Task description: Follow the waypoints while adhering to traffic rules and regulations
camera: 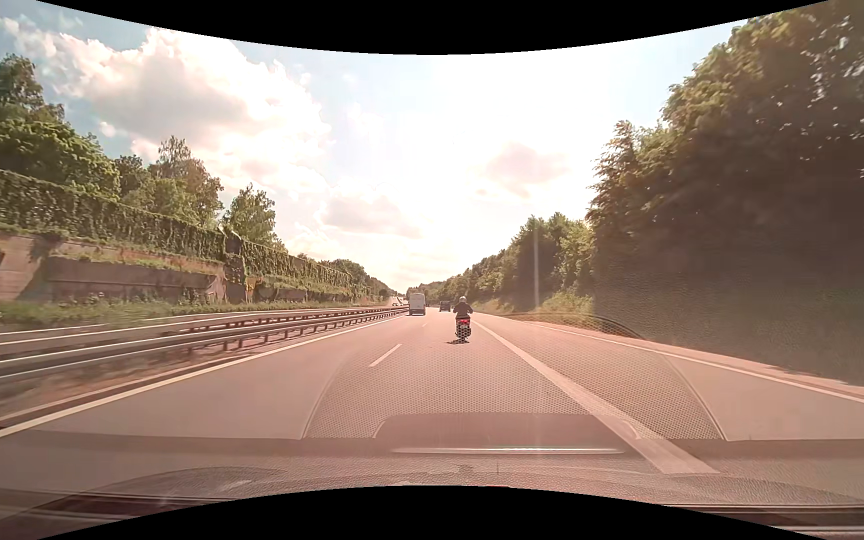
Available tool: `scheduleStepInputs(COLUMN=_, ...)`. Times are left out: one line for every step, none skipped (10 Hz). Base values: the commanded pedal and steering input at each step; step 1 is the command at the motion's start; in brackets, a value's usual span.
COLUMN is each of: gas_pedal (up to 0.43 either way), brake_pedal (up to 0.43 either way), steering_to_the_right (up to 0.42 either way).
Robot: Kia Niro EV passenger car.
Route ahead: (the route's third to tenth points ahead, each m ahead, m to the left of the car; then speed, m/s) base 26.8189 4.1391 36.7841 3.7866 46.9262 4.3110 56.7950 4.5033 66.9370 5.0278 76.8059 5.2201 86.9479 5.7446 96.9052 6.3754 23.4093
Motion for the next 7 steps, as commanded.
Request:
scheduleStepInputs(gas_pedal=0.28, brake_pedal=0.012, steering_to_the_right=-0.004)
scheduleStepInputs(gas_pedal=0.28, brake_pedal=0.012, steering_to_the_right=-0.004)
scheduleStepInputs(gas_pedal=0.28, brake_pedal=0.012, steering_to_the_right=-0.003)
scheduleStepInputs(gas_pedal=0.28, brake_pedal=0.012, steering_to_the_right=-0.003)
scheduleStepInputs(gas_pedal=0.28, brake_pedal=0.012, steering_to_the_right=-0.004)
scheduleStepInputs(gas_pedal=0.28, brake_pedal=0.006, steering_to_the_right=-0.004)
scheduleStepInputs(gas_pedal=0.28, brake_pedal=0.012, steering_to_the_right=-0.003)
